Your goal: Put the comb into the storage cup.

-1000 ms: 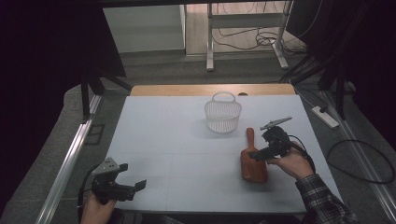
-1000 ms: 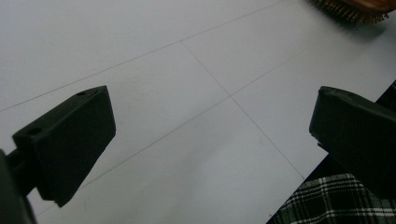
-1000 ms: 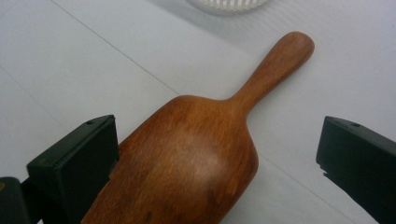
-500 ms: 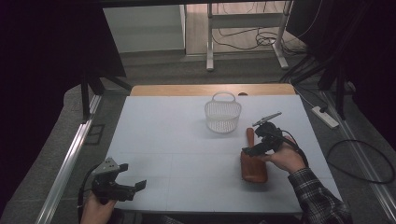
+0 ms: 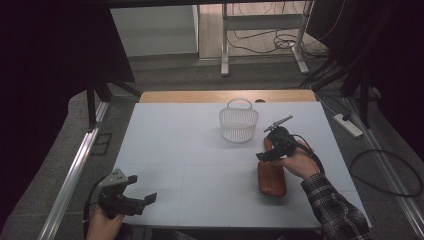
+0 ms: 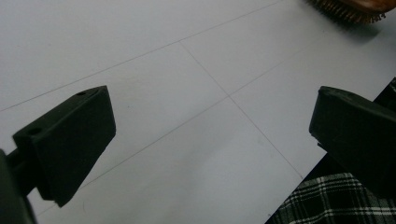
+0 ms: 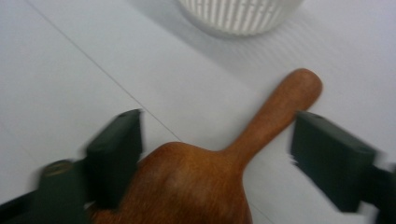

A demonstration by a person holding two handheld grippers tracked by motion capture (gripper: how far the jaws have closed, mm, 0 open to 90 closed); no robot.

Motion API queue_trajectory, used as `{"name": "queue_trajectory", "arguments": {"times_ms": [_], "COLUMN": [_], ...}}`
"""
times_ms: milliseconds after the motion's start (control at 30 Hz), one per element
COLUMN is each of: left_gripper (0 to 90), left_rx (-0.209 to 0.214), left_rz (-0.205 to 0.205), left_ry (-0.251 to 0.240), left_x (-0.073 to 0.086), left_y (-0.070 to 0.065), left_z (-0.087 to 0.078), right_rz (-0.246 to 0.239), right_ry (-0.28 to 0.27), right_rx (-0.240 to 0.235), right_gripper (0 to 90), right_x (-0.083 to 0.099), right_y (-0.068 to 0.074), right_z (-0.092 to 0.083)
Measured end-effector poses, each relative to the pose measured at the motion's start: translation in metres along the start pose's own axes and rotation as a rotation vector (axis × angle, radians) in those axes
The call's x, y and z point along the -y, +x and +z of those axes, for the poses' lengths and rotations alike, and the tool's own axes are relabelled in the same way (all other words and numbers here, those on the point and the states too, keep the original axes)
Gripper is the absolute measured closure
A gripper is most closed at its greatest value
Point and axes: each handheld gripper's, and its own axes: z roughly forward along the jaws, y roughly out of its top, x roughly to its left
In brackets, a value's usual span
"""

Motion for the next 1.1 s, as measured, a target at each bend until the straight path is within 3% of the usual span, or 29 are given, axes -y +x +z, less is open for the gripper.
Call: {"name": "queue_trajectory", "arguments": {"times_ms": [367, 467, 733, 1100], "left_gripper": [0.7, 0.7, 0.7, 0.7], "left_rx": [0.001, 0.002, 0.002, 0.001], "left_rz": [0.001, 0.002, 0.003, 0.005], "left_ry": [0.002, 0.002, 0.004, 0.003], "left_x": [0.000, 0.000, 0.000, 0.000], "left_y": [0.000, 0.000, 0.000, 0.000], "left_z": [0.000, 0.000, 0.000, 0.001], "right_rz": [-0.059, -0.080, -0.081, -0.080], "right_ry": [0.004, -0.006, 0.002, 0.036], "right_rx": [-0.034, -0.040, -0.020, -0.039], "right_gripper": [80.6, 89.6, 89.7, 89.8], "right_x": [-0.010, -0.012, -0.012, -0.005], "right_y": [0.000, -0.001, -0.004, -0.005], "right_z": [0.006, 0.007, 0.014, 0.034]}}
